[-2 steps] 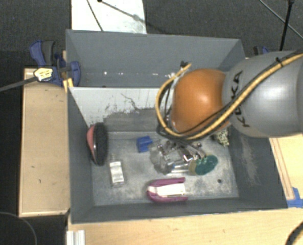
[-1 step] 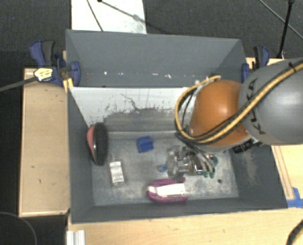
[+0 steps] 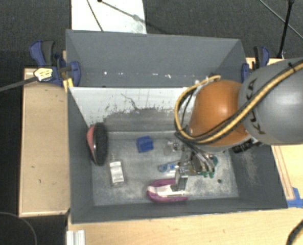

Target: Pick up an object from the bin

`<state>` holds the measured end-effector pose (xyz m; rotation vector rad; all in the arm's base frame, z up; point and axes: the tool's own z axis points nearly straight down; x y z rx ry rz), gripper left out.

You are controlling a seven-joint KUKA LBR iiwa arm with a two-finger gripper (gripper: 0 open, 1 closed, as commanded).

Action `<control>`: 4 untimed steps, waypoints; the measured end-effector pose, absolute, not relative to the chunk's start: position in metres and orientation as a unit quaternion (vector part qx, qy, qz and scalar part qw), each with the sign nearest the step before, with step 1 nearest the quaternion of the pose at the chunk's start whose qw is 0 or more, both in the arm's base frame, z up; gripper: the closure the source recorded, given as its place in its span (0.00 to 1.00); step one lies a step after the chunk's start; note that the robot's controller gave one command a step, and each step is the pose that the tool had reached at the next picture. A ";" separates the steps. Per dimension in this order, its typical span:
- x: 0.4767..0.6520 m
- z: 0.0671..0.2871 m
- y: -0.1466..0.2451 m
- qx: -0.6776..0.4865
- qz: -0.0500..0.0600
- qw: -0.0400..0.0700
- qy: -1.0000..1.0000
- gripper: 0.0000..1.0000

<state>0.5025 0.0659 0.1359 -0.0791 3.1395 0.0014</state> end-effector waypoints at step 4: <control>0.493 0.230 0.067 -0.009 0.001 0.004 1.000 1.00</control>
Offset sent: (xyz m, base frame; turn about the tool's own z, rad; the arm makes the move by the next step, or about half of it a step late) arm 0.0064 -0.0116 -0.0659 -0.0471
